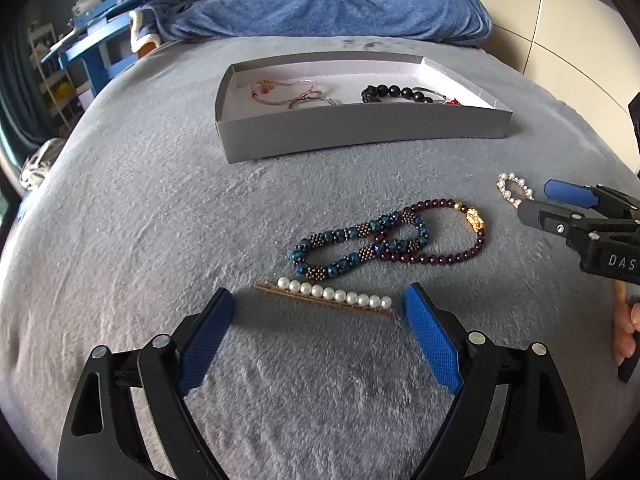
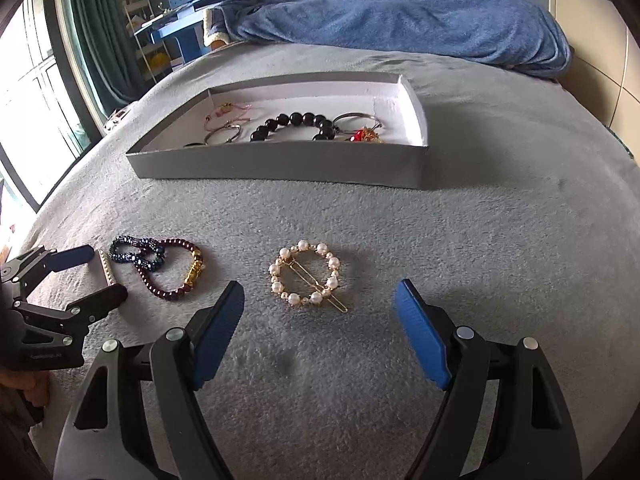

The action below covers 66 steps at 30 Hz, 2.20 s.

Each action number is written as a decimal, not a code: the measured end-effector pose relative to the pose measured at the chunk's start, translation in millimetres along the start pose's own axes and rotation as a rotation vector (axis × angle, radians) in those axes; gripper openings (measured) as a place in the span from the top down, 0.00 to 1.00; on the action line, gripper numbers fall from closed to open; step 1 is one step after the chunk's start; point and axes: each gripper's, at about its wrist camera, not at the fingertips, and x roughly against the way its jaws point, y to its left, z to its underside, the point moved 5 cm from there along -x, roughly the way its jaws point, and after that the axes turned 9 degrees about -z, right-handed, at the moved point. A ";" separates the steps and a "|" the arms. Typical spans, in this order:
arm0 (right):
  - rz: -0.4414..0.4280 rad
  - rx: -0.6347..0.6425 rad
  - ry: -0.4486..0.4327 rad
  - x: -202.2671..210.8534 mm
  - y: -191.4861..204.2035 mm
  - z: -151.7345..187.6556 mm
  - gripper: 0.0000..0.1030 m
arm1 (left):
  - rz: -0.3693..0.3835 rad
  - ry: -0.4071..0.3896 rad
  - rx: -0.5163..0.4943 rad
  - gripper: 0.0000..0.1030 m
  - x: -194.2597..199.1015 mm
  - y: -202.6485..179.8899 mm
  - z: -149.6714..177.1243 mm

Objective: Organize jewelry
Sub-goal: 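Grasp the pearl bar clip with the left tool while the right tool grasps the round pearl clip, then carry both pearl clips into the tray and open both tools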

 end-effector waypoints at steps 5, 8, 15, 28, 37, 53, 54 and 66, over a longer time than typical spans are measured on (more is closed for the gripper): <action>0.019 0.034 0.017 -10.8 3.8 -2.4 0.30 | 0.005 0.001 0.035 0.42 2.6 12.1 -0.3; 0.020 0.035 0.014 -13.3 3.1 -4.3 0.35 | 0.020 0.007 0.044 0.51 6.2 21.9 3.5; 0.011 0.073 0.008 -13.3 10.2 -4.0 0.53 | 0.033 0.023 0.068 0.54 13.4 32.9 11.8; -0.022 0.040 0.009 -14.4 7.3 -4.2 0.54 | 0.073 0.009 0.099 0.57 8.3 22.3 2.8; -0.033 0.034 0.001 -12.9 6.4 -4.3 0.60 | 0.026 -0.009 0.089 0.90 4.4 26.4 0.9; -0.076 0.038 -0.099 14.7 16.5 -20.1 0.61 | 0.045 -0.138 0.092 0.94 45.7 42.2 -27.2; -0.080 0.035 -0.108 17.0 16.7 -22.5 0.61 | 0.051 -0.147 0.092 0.94 47.8 41.9 -30.1; -0.098 0.035 -0.149 25.9 22.1 -36.5 0.61 | 0.072 -0.186 0.084 0.94 56.5 42.5 -43.7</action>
